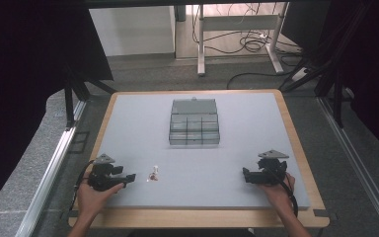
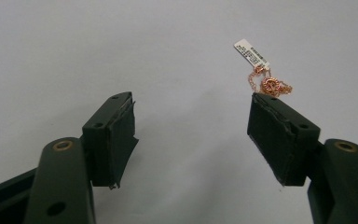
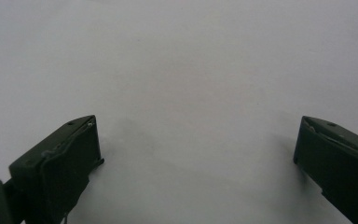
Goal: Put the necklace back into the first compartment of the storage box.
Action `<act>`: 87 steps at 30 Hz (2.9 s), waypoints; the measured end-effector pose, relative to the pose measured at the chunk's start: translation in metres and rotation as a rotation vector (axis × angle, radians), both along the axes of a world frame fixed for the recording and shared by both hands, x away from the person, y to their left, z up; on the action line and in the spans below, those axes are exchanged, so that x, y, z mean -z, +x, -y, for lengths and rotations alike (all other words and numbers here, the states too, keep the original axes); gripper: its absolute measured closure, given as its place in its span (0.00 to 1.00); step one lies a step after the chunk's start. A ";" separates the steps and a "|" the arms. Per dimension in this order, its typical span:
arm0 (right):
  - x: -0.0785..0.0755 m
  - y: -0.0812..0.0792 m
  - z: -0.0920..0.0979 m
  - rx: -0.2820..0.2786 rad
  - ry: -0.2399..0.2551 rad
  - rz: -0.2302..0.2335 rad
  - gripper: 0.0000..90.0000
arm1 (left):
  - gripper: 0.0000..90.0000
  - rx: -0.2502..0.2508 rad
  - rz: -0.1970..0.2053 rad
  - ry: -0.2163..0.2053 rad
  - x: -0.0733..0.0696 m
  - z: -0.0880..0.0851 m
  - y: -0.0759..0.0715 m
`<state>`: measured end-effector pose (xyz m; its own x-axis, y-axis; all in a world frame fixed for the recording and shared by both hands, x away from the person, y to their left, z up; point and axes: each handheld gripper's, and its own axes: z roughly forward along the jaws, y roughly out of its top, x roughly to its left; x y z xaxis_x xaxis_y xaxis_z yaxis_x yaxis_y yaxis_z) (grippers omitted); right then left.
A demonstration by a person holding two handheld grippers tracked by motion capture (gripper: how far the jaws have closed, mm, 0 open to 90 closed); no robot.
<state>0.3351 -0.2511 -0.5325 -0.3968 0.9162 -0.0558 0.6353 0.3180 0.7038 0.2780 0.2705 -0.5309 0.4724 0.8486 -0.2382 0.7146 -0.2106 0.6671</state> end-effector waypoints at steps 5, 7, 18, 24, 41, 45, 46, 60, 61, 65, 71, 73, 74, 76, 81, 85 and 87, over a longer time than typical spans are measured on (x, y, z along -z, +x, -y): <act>0.000 -0.005 0.003 -0.017 0.001 0.008 0.03 | 0.40 -0.009 0.003 -0.004 -0.003 -0.001 -0.002; 0.000 -0.006 0.003 -0.016 0.000 0.009 0.03 | 0.40 -0.008 0.004 0.004 -0.003 -0.002 -0.004; 0.000 0.009 -0.003 -0.005 -0.006 -0.002 0.01 | 0.43 0.004 0.004 -0.032 -0.006 -0.007 -0.001; 0.000 0.008 -0.003 -0.016 0.002 0.012 0.05 | 0.44 -0.004 -0.001 -0.014 -0.005 -0.008 -0.003; 0.000 0.002 0.003 -0.048 0.004 0.013 0.07 | 0.45 0.003 0.019 -0.011 -0.014 -0.006 -0.007; 0.000 0.002 0.003 -0.047 0.004 0.014 0.07 | 0.46 0.017 0.037 -0.006 -0.021 -0.002 -0.009; 0.000 0.002 0.003 -0.046 0.004 0.015 0.07 | 0.46 0.023 0.046 -0.009 -0.024 0.000 -0.009; -0.001 0.002 0.003 -0.049 0.005 0.012 0.07 | 0.52 0.104 0.077 -0.003 -0.049 0.028 -0.007; -0.001 0.002 0.003 -0.049 0.005 0.012 0.07 | 0.52 0.110 0.068 -0.008 -0.048 0.030 -0.005; -0.001 0.002 0.003 -0.049 0.005 0.012 0.07 | 0.53 0.137 0.037 0.002 -0.042 0.038 0.001; 0.000 0.002 0.003 -0.049 0.005 0.014 0.07 | 0.56 0.167 -0.003 0.015 -0.036 0.046 0.007; 0.000 0.002 0.003 -0.049 0.005 0.014 0.07 | 0.58 0.175 -0.014 0.027 -0.035 0.049 0.010; 0.000 0.002 0.003 -0.049 0.005 0.014 0.07 | 0.58 0.175 -0.014 0.027 -0.035 0.049 0.010; 0.000 0.002 0.003 -0.049 0.004 0.014 0.07 | 0.59 0.193 -0.028 0.041 -0.035 0.055 0.014; 0.000 0.002 0.003 -0.050 0.005 0.014 0.07 | 0.62 0.217 -0.060 0.073 -0.028 0.069 0.022; 0.000 0.002 0.003 -0.050 0.006 0.014 0.07 | 0.65 0.213 -0.066 0.118 -0.022 0.073 0.022; 0.000 0.002 0.003 -0.051 0.005 0.013 0.07 | 0.66 0.224 -0.065 0.130 -0.020 0.074 0.021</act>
